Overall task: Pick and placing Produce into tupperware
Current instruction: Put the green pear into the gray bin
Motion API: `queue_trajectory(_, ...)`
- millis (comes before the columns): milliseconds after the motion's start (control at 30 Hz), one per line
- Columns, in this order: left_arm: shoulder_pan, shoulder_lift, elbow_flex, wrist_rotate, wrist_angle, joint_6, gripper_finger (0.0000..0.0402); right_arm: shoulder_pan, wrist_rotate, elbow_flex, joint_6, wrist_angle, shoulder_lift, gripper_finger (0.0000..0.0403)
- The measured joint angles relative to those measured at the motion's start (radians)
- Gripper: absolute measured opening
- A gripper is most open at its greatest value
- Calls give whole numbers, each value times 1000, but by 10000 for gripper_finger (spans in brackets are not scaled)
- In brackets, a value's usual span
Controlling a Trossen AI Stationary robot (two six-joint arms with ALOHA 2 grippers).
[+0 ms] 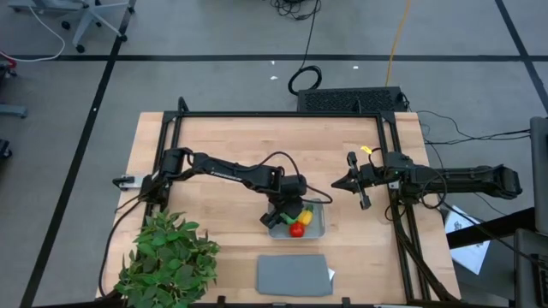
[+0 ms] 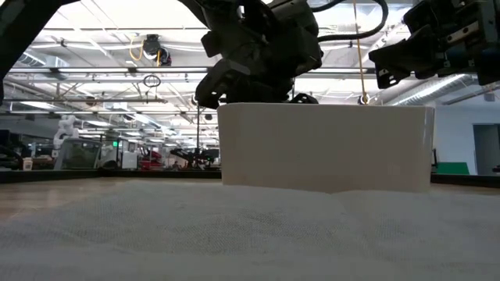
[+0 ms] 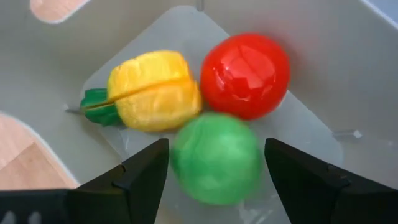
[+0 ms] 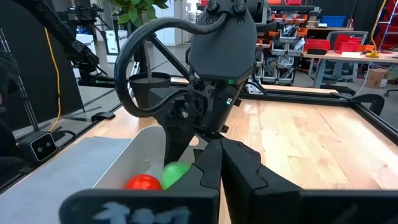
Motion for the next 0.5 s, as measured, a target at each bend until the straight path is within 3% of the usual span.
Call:
queue_trajectory(367,-3,0,4,-57,-17,-6,257,0,0,0,14,0,0,0)
queue_trajectory(500,-14,-2,79,-130,-91,-10,247,0,0,0,14,0,0,0)
